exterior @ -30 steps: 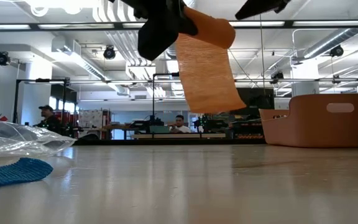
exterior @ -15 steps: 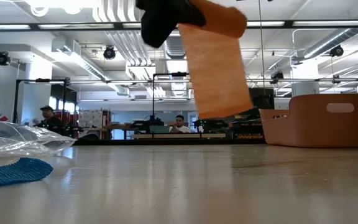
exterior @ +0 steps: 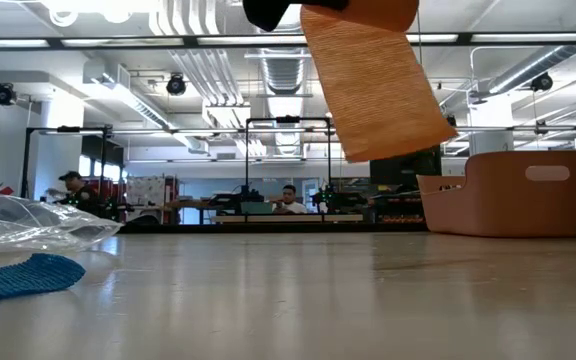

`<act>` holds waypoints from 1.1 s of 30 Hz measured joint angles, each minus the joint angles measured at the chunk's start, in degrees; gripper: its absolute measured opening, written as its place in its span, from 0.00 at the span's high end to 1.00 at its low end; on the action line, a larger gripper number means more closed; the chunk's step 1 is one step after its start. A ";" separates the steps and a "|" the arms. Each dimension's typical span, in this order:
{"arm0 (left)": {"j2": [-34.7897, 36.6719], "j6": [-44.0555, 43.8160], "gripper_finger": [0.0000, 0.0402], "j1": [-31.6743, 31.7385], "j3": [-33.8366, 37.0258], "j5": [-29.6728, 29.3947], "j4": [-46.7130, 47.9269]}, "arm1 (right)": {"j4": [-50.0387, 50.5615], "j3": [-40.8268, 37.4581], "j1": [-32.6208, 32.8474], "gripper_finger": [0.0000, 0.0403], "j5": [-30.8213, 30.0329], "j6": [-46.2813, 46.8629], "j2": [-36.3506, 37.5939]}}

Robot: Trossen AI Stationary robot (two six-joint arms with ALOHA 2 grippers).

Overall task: Roll bandage
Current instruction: Roll the orange bandage

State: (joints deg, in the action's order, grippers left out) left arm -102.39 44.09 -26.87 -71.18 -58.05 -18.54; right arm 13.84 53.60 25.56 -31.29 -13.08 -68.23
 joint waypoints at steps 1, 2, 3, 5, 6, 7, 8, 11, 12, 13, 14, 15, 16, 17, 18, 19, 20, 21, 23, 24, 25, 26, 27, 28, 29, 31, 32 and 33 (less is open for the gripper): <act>0.00 -0.78 0.88 0.00 -0.11 -0.08 0.39 | 0.04 0.00 0.00 0.90 -0.18 -0.01 0.11; 0.00 -1.47 0.88 0.00 -0.22 -0.12 0.67 | 0.19 0.00 0.00 0.94 -0.18 -0.01 0.30; 0.00 -2.03 0.88 0.02 -0.24 -0.08 0.83 | 0.36 0.00 0.04 0.97 -0.16 -0.02 0.57; 0.00 -3.14 0.88 0.02 -0.20 0.16 0.66 | 0.65 0.00 0.11 0.99 0.03 -0.28 1.19; 0.00 -3.85 0.88 0.02 -0.08 0.22 0.57 | 0.85 0.00 0.11 0.99 0.19 -0.25 1.57; 0.00 -4.78 0.88 -0.01 -0.06 0.38 0.87 | 1.51 0.00 0.11 0.99 0.39 -0.11 2.01; 0.00 -5.77 0.88 -0.02 -0.07 0.55 1.60 | 2.37 0.00 0.11 1.00 0.46 -0.02 2.47; 0.00 -8.49 0.88 -0.22 -0.19 0.48 2.69 | 5.28 0.02 0.09 1.00 0.55 0.65 3.91; 0.00 -9.21 0.88 -0.33 -0.19 0.29 2.73 | 6.37 0.02 0.10 1.00 0.56 1.08 4.52; 0.01 -9.65 0.88 -0.42 -0.19 -0.01 2.75 | 7.61 0.03 0.10 1.00 0.31 1.42 5.02; 0.08 -10.19 0.88 -0.57 -0.17 -0.18 2.67 | 9.43 0.03 0.08 1.00 -0.09 1.73 5.43; 0.19 -10.77 0.88 -0.65 -0.25 -0.02 2.48 | 10.88 -0.09 0.04 1.00 -0.23 2.19 5.70; 0.28 -11.28 0.88 -0.75 -0.36 -0.01 2.48 | 11.61 -0.11 0.00 1.00 -0.22 2.95 5.79; 0.31 -11.89 0.88 -0.79 -0.48 0.07 2.51 | 12.00 -0.11 0.00 1.00 -0.30 3.30 5.85; 0.31 -12.39 0.88 -0.78 -0.53 0.11 2.56 | 12.24 -0.11 0.02 1.00 -0.54 3.46 6.07; 0.31 -12.94 0.88 -0.73 -0.54 0.12 2.66 | 12.19 -0.11 0.12 1.00 -0.46 3.48 6.39; 0.31 -13.59 0.87 -0.70 -0.54 0.12 2.86 | 11.86 -0.11 0.41 1.00 -0.34 3.51 6.72; 0.31 -14.12 0.87 -0.66 -0.54 0.08 2.96 | 11.47 -0.11 0.72 1.00 -0.27 3.48 6.95; 0.32 -16.43 0.87 -0.61 -0.54 0.07 2.95 | 11.23 0.32 1.35 1.00 -0.22 3.09 7.21; 0.33 -18.21 0.87 -0.61 -0.54 0.09 2.96 | 10.55 0.59 1.66 1.00 -0.20 3.02 7.39; 0.33 -20.28 0.87 -0.61 -0.54 0.09 3.08 | 9.23 0.68 1.99 1.00 -0.18 2.97 7.61; 0.33 -22.68 0.87 -0.61 -0.54 0.10 3.10 | 7.25 0.70 2.34 1.00 -0.15 2.76 7.81; 0.33 -25.45 0.87 -0.61 -0.54 0.12 3.06 | 4.63 0.65 2.64 1.00 0.16 2.37 7.84; 0.33 -28.46 0.87 -0.57 -0.52 0.12 3.08 | 1.66 0.42 2.85 0.99 0.94 1.57 7.78; 0.33 -31.55 0.87 -0.45 -0.52 0.12 3.10 | -0.92 0.13 2.94 0.98 1.82 0.79 7.48; 0.32 -37.09 0.87 -0.18 -0.44 0.12 3.13 | -5.65 -0.51 2.95 0.95 3.18 0.04 6.18; 0.33 -39.36 0.87 -0.13 -0.43 0.12 3.17 | -7.72 -0.59 2.95 0.94 3.23 0.04 5.07; 0.32 -41.13 0.87 -0.06 -0.43 0.12 3.18 | -9.40 -0.63 2.93 0.92 3.12 0.02 3.83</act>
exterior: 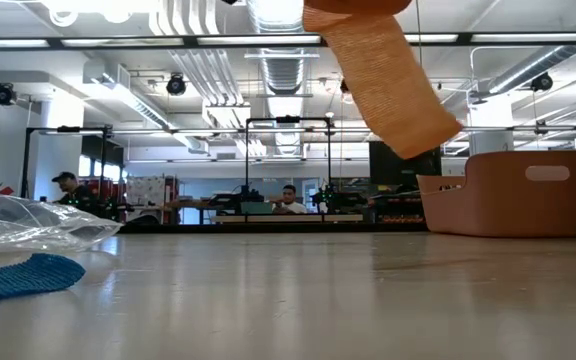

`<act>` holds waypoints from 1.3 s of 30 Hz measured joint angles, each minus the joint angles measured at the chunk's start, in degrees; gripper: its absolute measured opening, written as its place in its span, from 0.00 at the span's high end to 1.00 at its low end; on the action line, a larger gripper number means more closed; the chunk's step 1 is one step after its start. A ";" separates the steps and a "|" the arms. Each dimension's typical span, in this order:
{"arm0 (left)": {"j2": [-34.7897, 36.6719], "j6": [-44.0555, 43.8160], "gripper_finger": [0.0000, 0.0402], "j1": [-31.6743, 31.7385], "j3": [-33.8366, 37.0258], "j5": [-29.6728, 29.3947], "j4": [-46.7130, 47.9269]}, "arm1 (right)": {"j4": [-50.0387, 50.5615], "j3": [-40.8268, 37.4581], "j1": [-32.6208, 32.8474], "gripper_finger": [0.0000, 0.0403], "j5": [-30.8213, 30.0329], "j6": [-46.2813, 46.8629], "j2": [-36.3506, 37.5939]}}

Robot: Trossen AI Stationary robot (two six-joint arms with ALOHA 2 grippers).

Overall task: Roll bandage
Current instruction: Roll the orange bandage

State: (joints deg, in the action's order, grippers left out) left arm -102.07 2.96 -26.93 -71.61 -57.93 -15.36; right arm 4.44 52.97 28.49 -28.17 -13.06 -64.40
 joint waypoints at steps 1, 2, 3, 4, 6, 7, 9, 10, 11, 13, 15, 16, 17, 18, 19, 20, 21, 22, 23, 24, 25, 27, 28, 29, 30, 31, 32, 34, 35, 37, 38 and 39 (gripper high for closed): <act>0.01 -1.54 0.87 0.02 0.02 -0.02 0.05 | -1.00 -0.02 -0.02 0.90 -0.34 -0.07 -1.19; -0.01 -2.87 0.87 -0.02 0.02 0.00 0.13 | -1.59 -0.04 -0.02 0.89 -0.34 -0.32 -2.35; 0.01 -4.12 0.87 -0.03 0.02 0.00 0.21 | -2.00 -0.01 -0.02 0.87 -0.52 -0.49 -3.74; 0.01 -5.13 0.87 -0.06 0.04 0.02 0.25 | -1.65 0.10 -0.02 0.86 -1.65 -0.48 -4.84; 0.01 -6.52 0.87 -0.63 0.06 -0.40 0.45 | 0.28 0.12 0.06 0.84 -7.95 0.10 -6.53; 0.01 -6.77 0.87 -0.89 0.13 -1.10 0.60 | 1.28 0.32 0.14 0.83 -12.08 0.58 -6.99; -0.01 -6.99 0.87 -1.25 0.13 -1.96 0.88 | 5.67 0.37 0.24 0.83 -19.98 1.89 -7.00; 0.01 -7.37 0.87 -1.62 0.17 -2.49 0.98 | 7.99 0.37 0.24 0.83 -23.16 2.91 -6.77; 0.02 -8.32 0.87 -2.15 0.19 -2.64 1.10 | 9.88 0.35 0.22 0.83 -25.03 3.90 -6.38; 0.79 -12.34 0.87 -3.08 0.16 1.40 2.05 | 12.74 0.20 -0.08 0.85 -27.89 5.48 -5.16; 1.88 -17.14 0.87 -3.61 0.15 2.22 5.06 | 14.42 0.22 -0.13 0.87 -28.18 7.16 -3.46; 2.19 -19.46 0.87 -3.64 0.15 2.14 5.93 | 15.53 0.22 0.15 0.88 -27.69 7.96 -2.57; 2.46 -21.75 0.87 -3.43 0.15 1.66 7.01 | 16.23 0.20 0.39 0.88 -26.30 8.76 -1.66; 2.72 -23.44 0.87 -3.26 0.43 1.34 7.61 | 16.32 0.14 0.46 0.89 -23.39 9.02 -0.99; 2.80 -25.35 0.87 -3.22 0.75 1.00 8.28 | 16.27 -0.04 0.46 0.89 -20.22 9.03 -0.38; 2.95 -27.14 0.87 -3.30 0.95 1.03 8.40 | 16.37 -0.27 0.56 0.89 -16.63 9.05 0.13; 3.45 -28.43 0.87 -3.45 1.28 1.75 8.75 | 16.20 -0.47 0.73 0.88 -13.59 9.05 0.49; 3.97 -29.19 0.87 -3.55 1.71 2.55 8.97 | 15.47 -0.62 0.80 0.88 -10.77 9.04 0.59; 4.47 -29.61 0.87 -3.55 1.97 4.21 8.78 | 14.05 -0.80 0.92 0.86 -8.55 8.96 0.65; 4.88 -29.61 0.87 -3.51 2.18 5.71 8.44 | 11.98 -1.05 1.03 0.85 -6.23 8.53 0.64; 5.28 -29.29 0.87 -3.39 2.35 6.84 8.38 | 9.90 -1.53 1.04 0.83 -3.87 7.77 0.63; 5.76 -27.94 0.87 -3.33 2.56 8.10 8.54 | 5.17 -2.72 0.96 0.79 1.31 6.05 0.36; 6.02 -27.35 0.87 -3.34 2.65 8.12 8.51 | 2.65 -3.27 0.96 0.77 3.80 5.41 0.04; 6.42 -26.61 0.87 -3.43 2.70 8.20 8.67 | 0.91 -3.70 0.99 0.74 6.13 4.29 -0.21; 6.84 -25.55 0.87 -3.65 2.71 8.54 8.55 | -0.09 -3.94 1.06 0.72 7.63 3.37 -0.34; 7.36 -24.31 0.87 -3.88 2.71 9.24 8.32 | -0.66 -3.96 1.32 0.70 8.47 2.90 -0.40; 7.74 -23.13 0.87 -4.09 2.71 9.57 7.78 | -1.08 -3.96 1.57 0.68 8.68 2.62 -0.39; 8.58 -21.40 0.87 -4.43 2.71 11.04 6.34 | -1.28 -3.96 1.93 0.66 8.29 1.67 -0.33; 9.02 -20.40 0.87 -4.54 2.71 11.73 5.77 | -1.53 -3.96 2.15 0.65 7.78 1.33 -0.33; 9.85 -18.31 0.87 -4.56 2.71 14.06 3.14 | -2.44 -3.96 2.89 0.63 7.01 -0.48 -0.25; 10.38 -17.24 0.87 -4.65 2.71 14.72 2.46 | -3.55 -3.96 3.13 0.63 7.03 -1.62 -0.22; 10.69 -16.22 0.87 -4.66 2.71 15.62 1.52 | -5.10 -3.96 3.32 0.62 7.11 -2.57 -0.22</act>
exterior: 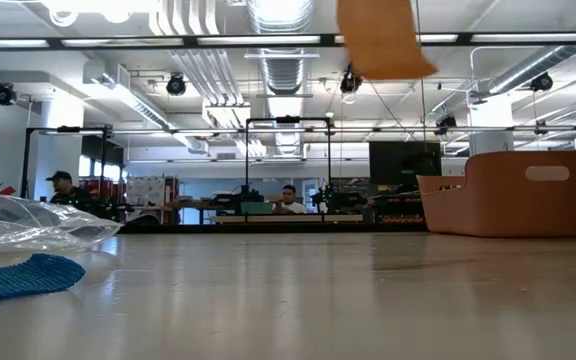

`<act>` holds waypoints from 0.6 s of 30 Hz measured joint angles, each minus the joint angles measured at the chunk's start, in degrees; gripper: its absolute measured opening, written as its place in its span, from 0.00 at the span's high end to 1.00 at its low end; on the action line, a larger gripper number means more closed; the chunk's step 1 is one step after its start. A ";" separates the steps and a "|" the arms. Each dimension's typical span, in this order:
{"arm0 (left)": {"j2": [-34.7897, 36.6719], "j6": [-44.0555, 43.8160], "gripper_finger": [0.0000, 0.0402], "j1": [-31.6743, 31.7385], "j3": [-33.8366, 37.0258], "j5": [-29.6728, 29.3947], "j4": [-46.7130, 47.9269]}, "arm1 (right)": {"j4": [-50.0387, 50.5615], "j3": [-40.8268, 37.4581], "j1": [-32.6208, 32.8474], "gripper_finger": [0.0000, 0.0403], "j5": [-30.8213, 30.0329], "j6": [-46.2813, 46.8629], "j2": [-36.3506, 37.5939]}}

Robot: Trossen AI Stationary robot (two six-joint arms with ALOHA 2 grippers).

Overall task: Roll bandage
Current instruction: Roll the orange bandage

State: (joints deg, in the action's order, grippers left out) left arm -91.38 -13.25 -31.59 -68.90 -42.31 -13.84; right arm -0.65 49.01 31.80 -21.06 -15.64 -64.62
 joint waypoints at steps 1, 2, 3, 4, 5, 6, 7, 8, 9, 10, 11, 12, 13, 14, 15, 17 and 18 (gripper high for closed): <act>0.15 0.99 0.87 0.00 -0.02 0.87 -0.99 | -1.71 0.00 0.09 0.62 0.09 -0.93 0.00; 0.23 1.95 0.87 0.00 -0.02 1.31 -1.49 | -3.34 0.00 0.26 0.62 0.04 -1.96 -0.02; 0.25 2.62 0.87 0.00 -0.02 1.60 -1.63 | -5.00 0.00 0.33 0.62 0.02 -2.64 -0.02; 0.25 3.01 0.87 0.00 -0.02 1.95 -1.92 | -6.09 0.00 0.31 0.63 0.02 -3.53 -0.02; 0.30 3.22 0.87 0.00 -0.02 2.15 -2.22 | -6.87 0.00 0.31 0.63 -0.03 -4.20 -0.02; 0.42 3.36 0.87 0.00 -0.02 2.35 -2.27 | -7.66 0.00 0.31 0.63 -0.04 -4.62 0.00; 0.46 3.46 0.87 0.00 -0.04 2.43 -2.28 | -8.08 0.00 0.34 0.64 0.01 -4.98 0.02; 0.47 3.54 0.87 0.00 -0.04 2.43 -2.27 | -8.27 0.00 0.34 0.64 -0.02 -5.28 0.09; 0.46 3.56 0.87 0.01 -0.04 2.42 -2.21 | -8.35 0.00 0.34 0.65 -0.23 -5.57 0.13; 0.44 3.56 0.87 0.02 -0.04 2.39 -2.14 | -8.34 0.00 0.34 0.65 -0.79 -5.96 0.13; 0.44 3.56 0.87 0.04 -0.04 2.34 -2.10 | -8.19 0.00 0.36 0.66 -1.39 -6.17 0.11; 0.44 3.57 0.87 0.05 -0.04 2.32 -2.09 | -7.91 0.00 0.36 0.66 -2.01 -6.42 0.11; 0.44 3.56 0.87 0.09 -0.04 2.25 -2.02 | -7.40 0.00 0.35 0.66 -2.73 -6.68 0.13; 0.44 3.58 0.87 0.11 -0.04 2.21 -1.81 | -6.89 0.00 0.34 0.67 -3.05 -7.01 0.13; 0.43 3.58 0.87 0.12 -0.02 2.19 -1.71 | -6.69 0.00 0.34 0.67 -3.16 -7.12 0.13; 0.40 3.58 0.87 0.15 -0.02 2.19 -1.77 | -6.72 0.00 0.46 0.67 -3.08 -7.16 0.13; 0.40 3.58 0.87 0.15 -0.02 2.23 -1.80 | -6.65 0.00 0.55 0.67 -3.20 -7.50 0.16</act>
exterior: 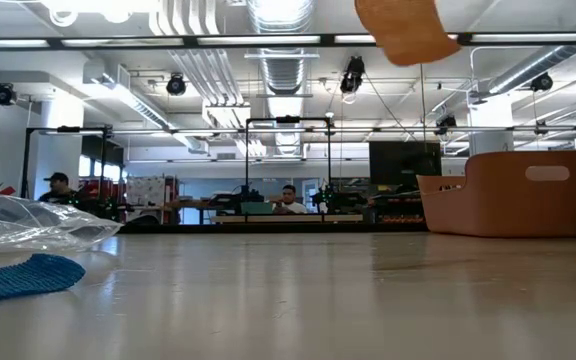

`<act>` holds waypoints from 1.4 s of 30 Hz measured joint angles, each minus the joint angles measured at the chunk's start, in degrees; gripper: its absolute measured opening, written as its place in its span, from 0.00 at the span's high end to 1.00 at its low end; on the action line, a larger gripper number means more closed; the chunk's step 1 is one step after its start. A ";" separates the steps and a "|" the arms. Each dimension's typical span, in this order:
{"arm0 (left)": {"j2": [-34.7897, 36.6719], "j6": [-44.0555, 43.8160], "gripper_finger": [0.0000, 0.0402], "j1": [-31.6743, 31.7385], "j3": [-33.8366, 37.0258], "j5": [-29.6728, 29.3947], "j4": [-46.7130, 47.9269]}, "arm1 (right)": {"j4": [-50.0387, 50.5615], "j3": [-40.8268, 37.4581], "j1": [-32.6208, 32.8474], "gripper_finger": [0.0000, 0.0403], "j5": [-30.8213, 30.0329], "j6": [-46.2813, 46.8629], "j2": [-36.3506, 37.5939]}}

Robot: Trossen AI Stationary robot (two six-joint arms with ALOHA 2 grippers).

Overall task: Roll bandage
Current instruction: Roll the orange bandage

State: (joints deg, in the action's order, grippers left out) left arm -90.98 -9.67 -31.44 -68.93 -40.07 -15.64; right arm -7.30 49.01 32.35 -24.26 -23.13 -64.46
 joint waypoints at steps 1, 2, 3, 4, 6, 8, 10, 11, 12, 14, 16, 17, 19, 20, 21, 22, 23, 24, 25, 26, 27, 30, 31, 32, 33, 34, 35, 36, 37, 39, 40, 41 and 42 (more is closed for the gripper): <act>0.00 0.00 0.87 0.00 0.00 0.04 0.02 | 0.41 0.00 0.06 0.66 -0.27 -0.38 0.16; -0.04 0.00 0.87 0.04 0.00 0.02 0.07 | 1.02 0.00 0.21 0.66 -0.87 -0.68 0.32; -0.04 0.00 0.87 0.04 0.00 -0.50 0.18 | 1.47 0.00 0.29 0.65 -1.65 -1.06 0.63; -0.07 0.01 0.87 0.04 0.00 -1.19 0.39 | 2.05 0.00 0.37 0.65 -1.98 -1.49 0.97; -0.07 0.02 0.87 0.04 0.02 -1.68 0.44 | 2.30 0.02 0.39 0.64 -2.01 -1.10 1.47; -0.07 0.02 0.87 0.13 0.02 -1.86 0.44 | 2.28 0.02 0.40 0.63 -1.55 -0.51 1.57; -0.07 0.02 0.87 0.22 0.04 -1.92 0.44 | 1.99 0.02 0.42 0.63 -1.20 -0.50 1.52; -0.07 0.02 0.87 0.22 0.04 -1.95 0.42 | 1.60 0.02 0.42 0.63 -0.78 -0.49 1.52; -0.07 0.02 0.87 0.22 0.04 -1.95 0.42 | 1.08 0.02 0.40 0.63 -0.04 -0.44 1.51; -0.07 0.02 0.87 0.22 0.07 -1.96 0.42 | -0.46 0.04 0.40 0.64 1.16 -0.46 0.96; -0.07 0.02 0.87 0.22 0.07 -1.96 0.42 | -1.42 0.04 0.40 0.65 1.33 -1.30 0.49; -0.07 0.02 0.87 0.22 0.07 -1.97 0.39 | -1.70 0.04 0.40 0.65 1.34 -1.82 0.45; -0.07 0.02 0.87 0.22 0.07 -1.96 0.36 | -2.84 0.07 0.05 0.66 1.35 -1.96 0.51; -0.07 0.01 0.87 0.22 0.07 -1.96 0.35 | -2.89 0.09 -0.30 0.67 1.39 -1.97 0.54; -0.07 0.01 0.87 0.23 0.07 -1.97 0.34 | -2.88 0.09 -0.69 0.67 1.37 -1.97 0.54; -0.07 0.03 0.87 0.26 0.07 -1.97 0.35 | -2.88 0.09 -1.04 0.68 1.57 -1.97 0.48; -0.07 0.12 0.87 0.26 0.07 -1.98 0.34 | -2.97 0.09 -1.38 0.68 1.95 -1.96 0.47; -0.19 0.15 0.87 0.33 0.07 -2.10 0.20 | -3.39 0.09 -1.66 0.68 2.23 -1.95 0.47; -0.31 0.18 0.87 0.44 0.07 -2.14 -0.19 | -3.77 0.09 -1.76 0.69 2.29 -1.97 0.47; -0.44 0.28 0.87 0.48 0.07 -2.12 -0.41 | -3.82 0.09 -1.84 0.69 2.49 -1.96 0.50; -0.48 0.55 0.87 0.48 0.07 -2.05 -0.39 | -3.75 0.07 -1.99 0.70 3.19 -1.96 0.50; -0.52 0.61 0.87 0.62 0.07 -1.87 -0.43 | -4.63 0.09 -2.37 0.71 5.11 -1.71 -0.34; -0.52 0.64 0.87 0.74 0.07 -1.87 -0.58 | -5.06 0.09 -2.40 0.71 5.19 -1.73 -0.85; -0.53 0.93 0.87 0.86 0.12 -1.88 -0.71 | -5.17 0.08 -2.40 0.71 5.16 -1.80 -1.35; -0.61 1.61 0.87 0.85 0.20 -1.94 -0.96 | -5.31 0.07 -2.40 0.72 5.07 -1.91 -1.87; -0.66 2.08 0.87 0.83 0.20 -1.91 -1.40 | -5.90 0.09 -2.40 0.72 5.04 -2.24 -2.45; -0.66 2.22 0.87 0.81 0.20 -1.84 -1.44 | -6.31 0.11 -2.40 0.72 4.84 -2.84 -2.98; -0.66 2.26 0.87 0.79 0.20 -1.83 -1.37 | -6.45 0.12 -2.42 0.73 4.76 -3.40 -3.41; -0.66 2.29 0.87 0.79 0.24 -1.87 -1.26 | -6.54 0.11 -2.44 0.73 4.76 -3.53 -3.72; -0.71 2.20 0.87 0.79 0.28 -1.86 -1.13 | -7.09 0.11 -2.48 0.75 4.71 -3.74 -3.85; -0.74 2.20 0.87 0.79 0.28 -1.86 -1.40 | -7.50 0.11 -2.55 0.76 4.73 -3.72 -3.83; -0.76 2.27 0.87 0.79 0.28 -1.88 -1.57 | -7.79 0.11 -2.73 0.77 4.74 -3.70 -3.80; -0.76 2.36 0.87 0.79 0.28 -1.92 -1.60 | -7.97 0.11 -2.90 0.78 4.71 -3.51 -3.75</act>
State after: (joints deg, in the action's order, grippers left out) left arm -91.74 -7.31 -30.65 -68.64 -42.00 -17.23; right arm -15.27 49.12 29.45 -19.55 -26.64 -68.21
